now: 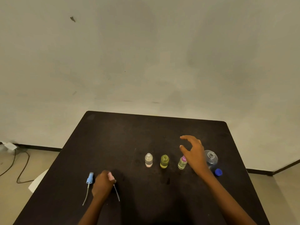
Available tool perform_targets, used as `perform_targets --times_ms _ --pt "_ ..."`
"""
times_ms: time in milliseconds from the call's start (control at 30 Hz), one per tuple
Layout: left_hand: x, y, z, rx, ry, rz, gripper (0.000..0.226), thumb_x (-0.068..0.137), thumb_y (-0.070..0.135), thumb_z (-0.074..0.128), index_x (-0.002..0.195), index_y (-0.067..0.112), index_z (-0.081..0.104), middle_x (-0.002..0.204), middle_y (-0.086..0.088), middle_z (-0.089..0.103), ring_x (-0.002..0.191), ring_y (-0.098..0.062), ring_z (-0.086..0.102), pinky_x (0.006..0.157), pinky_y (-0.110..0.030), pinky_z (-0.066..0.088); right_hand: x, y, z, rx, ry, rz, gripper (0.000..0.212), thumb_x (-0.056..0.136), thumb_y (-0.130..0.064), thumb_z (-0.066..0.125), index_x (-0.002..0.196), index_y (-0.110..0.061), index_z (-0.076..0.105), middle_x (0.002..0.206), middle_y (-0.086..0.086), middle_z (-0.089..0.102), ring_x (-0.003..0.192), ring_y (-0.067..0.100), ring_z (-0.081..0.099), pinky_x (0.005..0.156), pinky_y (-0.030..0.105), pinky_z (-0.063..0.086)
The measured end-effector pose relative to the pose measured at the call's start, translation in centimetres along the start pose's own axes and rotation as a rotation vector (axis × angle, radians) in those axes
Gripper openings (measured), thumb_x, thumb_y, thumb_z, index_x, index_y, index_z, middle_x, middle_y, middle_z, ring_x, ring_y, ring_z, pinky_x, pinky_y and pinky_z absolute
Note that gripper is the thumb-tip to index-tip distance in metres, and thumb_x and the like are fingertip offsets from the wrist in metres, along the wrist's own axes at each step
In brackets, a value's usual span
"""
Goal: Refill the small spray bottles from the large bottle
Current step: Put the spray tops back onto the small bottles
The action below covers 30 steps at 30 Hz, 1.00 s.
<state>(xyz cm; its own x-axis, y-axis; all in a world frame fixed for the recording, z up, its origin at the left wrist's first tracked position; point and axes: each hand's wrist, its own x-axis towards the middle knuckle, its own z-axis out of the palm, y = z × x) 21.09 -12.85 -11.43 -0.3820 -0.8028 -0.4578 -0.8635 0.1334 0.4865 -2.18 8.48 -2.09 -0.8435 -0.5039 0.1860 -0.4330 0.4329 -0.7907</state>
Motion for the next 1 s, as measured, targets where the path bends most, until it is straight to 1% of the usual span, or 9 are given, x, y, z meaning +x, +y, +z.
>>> perform_targets --times_ms 133,233,367,433,533,633,800,867,1000 --pt "-2.2 4.0 -0.1 -0.034 0.005 0.168 0.045 0.081 0.024 0.067 0.121 0.025 0.048 0.107 -0.003 0.061 0.093 -0.017 0.060 0.079 -0.033 0.050 -0.4 -0.5 0.1 0.180 -0.066 0.046 0.027 0.080 0.003 0.062 0.096 -0.018 0.063 0.101 -0.001 0.062 0.093 0.012 0.058 0.078 0.019 0.046" --pt "-4.9 8.3 0.3 -0.058 -0.014 0.379 0.043 0.078 0.028 0.069 0.115 0.036 0.048 0.101 0.010 0.058 0.094 -0.009 0.058 0.075 -0.029 0.048 -0.8 -1.0 0.3 0.244 -0.173 0.059 0.029 0.080 0.005 0.061 0.086 -0.024 0.062 0.090 0.000 0.067 0.082 0.007 0.064 0.073 0.015 0.049" --pt "-7.7 13.2 2.1 -0.192 -0.151 0.631 0.044 0.075 0.023 0.072 0.114 0.033 0.053 0.102 0.012 0.060 0.092 -0.005 0.061 0.080 -0.028 0.055 -1.4 -1.1 1.1 0.188 -0.336 0.043 0.030 0.080 0.001 0.063 0.085 -0.029 0.061 0.085 -0.006 0.067 0.083 0.004 0.064 0.076 0.017 0.050" --pt "-8.2 14.6 3.0 -0.230 -0.140 0.699 0.042 0.075 0.022 0.072 0.113 0.029 0.056 0.103 0.007 0.063 0.091 -0.005 0.061 0.083 -0.029 0.054 -1.6 -1.0 1.4 0.196 -0.360 0.075 0.033 0.079 0.002 0.063 0.085 -0.030 0.061 0.085 -0.004 0.067 0.083 0.009 0.065 0.078 0.023 0.052" --pt "-8.4 15.4 3.9 -0.257 -0.107 0.734 0.040 0.077 0.023 0.070 0.114 0.026 0.055 0.100 0.007 0.065 0.090 -0.007 0.062 0.084 -0.025 0.053 -1.8 -0.6 1.2 0.212 -0.319 0.134 0.037 0.077 0.003 0.065 0.087 -0.032 0.059 0.081 -0.003 0.066 0.081 0.015 0.065 0.076 0.030 0.053" --pt "-8.2 15.5 4.6 -0.257 -0.112 0.749 0.056 0.079 0.019 0.068 0.129 0.026 0.044 0.103 0.006 0.063 0.093 -0.007 0.062 0.086 -0.021 0.051 -2.2 -0.2 0.7 0.213 -0.342 0.142 0.045 0.073 0.002 0.069 0.093 -0.037 0.057 0.078 -0.003 0.066 0.078 0.014 0.066 0.069 0.025 0.053" --pt "-7.6 15.4 6.0 -0.255 -0.174 0.716 0.078 0.076 0.026 0.071 0.141 0.029 0.028 0.113 0.005 0.060 0.106 -0.008 0.057 0.098 -0.028 0.047 -2.1 0.2 0.4 0.175 -0.342 0.141 0.041 0.075 0.002 0.069 0.101 -0.028 0.060 0.079 -0.003 0.064 0.077 0.012 0.065 0.067 0.022 0.053" --pt "-7.2 15.3 6.2 -0.232 -0.208 0.694 0.092 0.069 0.032 0.077 0.143 0.028 0.023 0.132 0.005 0.048 0.122 -0.010 0.046 0.105 -0.031 0.041 -1.7 0.5 0.0 0.181 -0.275 0.178 0.038 0.075 0.001 0.070 0.102 -0.026 0.061 0.083 0.001 0.065 0.079 0.014 0.064 0.069 0.023 0.054" --pt "-6.1 15.1 7.0 -0.163 -0.311 0.583 0.104 0.070 0.022 0.077 0.147 0.018 0.008 0.154 -0.003 0.016 0.141 -0.018 0.020 0.112 -0.029 0.025 -0.8 1.7 -1.7 0.276 -0.122 0.259 0.040 0.077 0.001 0.068 0.094 -0.033 0.057 0.091 0.008 0.066 0.087 0.023 0.065 0.077 0.042 0.056"
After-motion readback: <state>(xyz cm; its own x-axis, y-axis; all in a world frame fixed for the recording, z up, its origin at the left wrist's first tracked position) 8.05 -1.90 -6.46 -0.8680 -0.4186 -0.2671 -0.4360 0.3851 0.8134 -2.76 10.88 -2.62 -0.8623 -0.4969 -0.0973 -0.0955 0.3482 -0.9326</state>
